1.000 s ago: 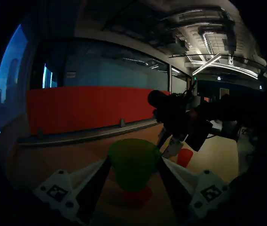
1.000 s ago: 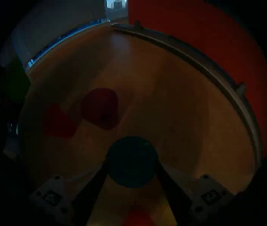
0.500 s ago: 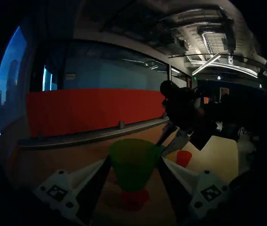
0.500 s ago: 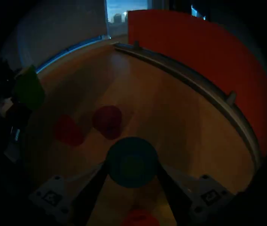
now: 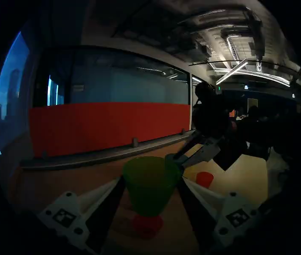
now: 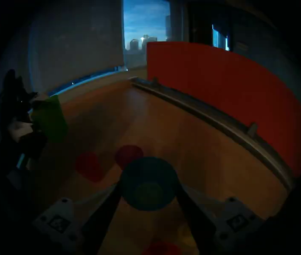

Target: Pour water

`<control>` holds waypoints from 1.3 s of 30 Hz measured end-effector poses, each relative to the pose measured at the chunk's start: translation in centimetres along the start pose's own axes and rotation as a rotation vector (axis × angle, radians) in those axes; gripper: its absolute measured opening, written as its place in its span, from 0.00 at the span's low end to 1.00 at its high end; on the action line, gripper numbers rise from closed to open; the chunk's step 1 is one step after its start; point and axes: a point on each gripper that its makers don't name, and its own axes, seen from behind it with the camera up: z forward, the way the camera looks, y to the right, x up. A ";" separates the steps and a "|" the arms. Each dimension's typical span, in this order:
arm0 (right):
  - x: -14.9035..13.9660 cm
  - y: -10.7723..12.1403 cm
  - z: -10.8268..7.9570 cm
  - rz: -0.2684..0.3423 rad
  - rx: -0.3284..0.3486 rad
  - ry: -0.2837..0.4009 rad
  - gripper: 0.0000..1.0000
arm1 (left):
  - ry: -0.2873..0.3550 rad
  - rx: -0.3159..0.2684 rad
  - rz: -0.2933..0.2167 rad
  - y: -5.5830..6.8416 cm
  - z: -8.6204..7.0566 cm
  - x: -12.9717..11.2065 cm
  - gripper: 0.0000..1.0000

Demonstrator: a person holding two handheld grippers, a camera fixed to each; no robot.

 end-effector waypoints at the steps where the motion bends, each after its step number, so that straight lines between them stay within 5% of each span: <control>1: 0.3 0.0 -0.2 0.000 0.000 0.017 0.92 | 0.001 0.000 0.001 0.1 0.0 0.1 0.86; 39: 7.7 -1.3 -4.9 -0.018 -0.039 0.526 0.91 | 0.029 -0.016 -0.008 1.7 0.3 1.5 0.86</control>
